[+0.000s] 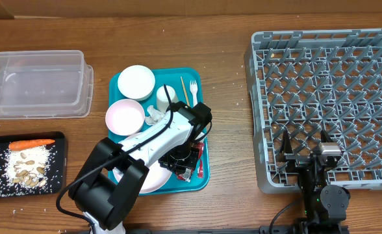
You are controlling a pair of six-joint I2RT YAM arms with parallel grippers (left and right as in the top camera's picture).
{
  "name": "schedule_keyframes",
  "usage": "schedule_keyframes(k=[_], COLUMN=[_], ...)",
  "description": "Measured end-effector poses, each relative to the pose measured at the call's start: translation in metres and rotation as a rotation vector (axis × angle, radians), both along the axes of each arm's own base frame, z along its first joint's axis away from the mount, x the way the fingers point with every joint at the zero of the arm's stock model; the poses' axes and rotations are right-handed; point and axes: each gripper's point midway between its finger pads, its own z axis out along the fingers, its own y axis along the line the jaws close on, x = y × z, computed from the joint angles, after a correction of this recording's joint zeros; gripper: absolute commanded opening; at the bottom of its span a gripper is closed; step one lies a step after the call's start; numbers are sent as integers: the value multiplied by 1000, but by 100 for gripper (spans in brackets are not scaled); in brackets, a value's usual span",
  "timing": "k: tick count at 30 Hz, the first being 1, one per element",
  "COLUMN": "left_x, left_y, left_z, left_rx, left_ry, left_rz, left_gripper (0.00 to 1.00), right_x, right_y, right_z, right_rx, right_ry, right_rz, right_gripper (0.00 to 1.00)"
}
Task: Sort waste into correct bins and load items into the dishwasher
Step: 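Reach the left gripper to the red wrapper and grasp it, then carry the red wrapper left and drop it into the clear bin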
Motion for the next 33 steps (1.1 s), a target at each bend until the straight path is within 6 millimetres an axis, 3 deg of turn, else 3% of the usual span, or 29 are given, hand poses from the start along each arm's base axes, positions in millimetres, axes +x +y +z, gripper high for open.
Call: schedule_keyframes(k=[5, 9, 14, 18, 24, 29, 33], left_x=[-6, 6, 33, 37, 38, 46, 66], left_y=[5, -5, -31, -42, -36, -23, -5], left_z=[8, 27, 63, 103, 141, 148, 153], left_rx=[26, 7, -107, -218, -305, -322, -336], left_ry=[33, 9, -92, -128, -179, -201, -249], left_rz=[0, 0, -23, -43, -28, 10, 83], left_gripper=[4, 4, 4, 4, 4, 4, 4], right_x=[0, 0, 0, 0, 0, 0, 0], right_y=[0, 0, 0, 0, 0, 0, 0], right_z=[0, 0, 0, 0, 0, 0, 0], right_rx=[1, 0, 0, 0, 0, 0, 0], right_ry=[0, 0, 0, 0, 0, 0, 0], right_rz=[0, 0, 0, 0, 0, 0, 0], right_gripper=[100, 100, 100, 100, 100, 100, 100])
